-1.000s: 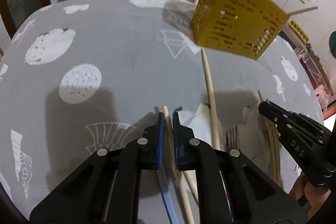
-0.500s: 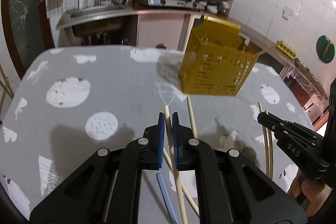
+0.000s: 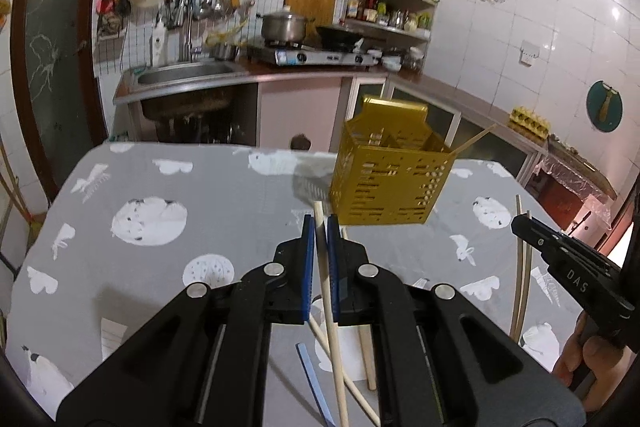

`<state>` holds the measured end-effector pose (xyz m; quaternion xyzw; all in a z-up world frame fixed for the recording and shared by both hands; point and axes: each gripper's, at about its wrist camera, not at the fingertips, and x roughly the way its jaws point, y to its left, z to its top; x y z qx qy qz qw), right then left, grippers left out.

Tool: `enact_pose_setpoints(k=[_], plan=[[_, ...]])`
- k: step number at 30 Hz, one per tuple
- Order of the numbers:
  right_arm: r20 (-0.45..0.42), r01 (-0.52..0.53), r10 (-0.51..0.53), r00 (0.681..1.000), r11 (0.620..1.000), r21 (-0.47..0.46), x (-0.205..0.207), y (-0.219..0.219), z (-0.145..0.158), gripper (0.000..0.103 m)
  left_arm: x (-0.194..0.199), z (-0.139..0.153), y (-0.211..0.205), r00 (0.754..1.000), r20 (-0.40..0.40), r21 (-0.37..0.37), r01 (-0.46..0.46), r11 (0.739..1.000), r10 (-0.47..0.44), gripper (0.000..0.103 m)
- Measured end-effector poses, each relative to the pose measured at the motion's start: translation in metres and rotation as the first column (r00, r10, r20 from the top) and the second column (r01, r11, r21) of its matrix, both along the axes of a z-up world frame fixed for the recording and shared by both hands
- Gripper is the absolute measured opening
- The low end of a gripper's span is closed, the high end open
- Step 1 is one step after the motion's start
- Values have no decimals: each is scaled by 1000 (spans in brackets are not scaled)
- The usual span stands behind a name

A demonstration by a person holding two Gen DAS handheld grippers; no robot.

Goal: Organize utensils
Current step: 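Lift both held chopsticks and carry them over the yellow caddy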

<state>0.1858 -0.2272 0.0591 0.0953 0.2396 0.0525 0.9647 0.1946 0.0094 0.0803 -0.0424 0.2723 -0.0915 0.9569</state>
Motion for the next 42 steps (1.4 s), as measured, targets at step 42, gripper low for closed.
enact_pose_setpoints(k=[42], plan=[[304,39,-39,952,999,5,36,0,77,6,15,63,-4,978,205,-16,44,999,-40,4]])
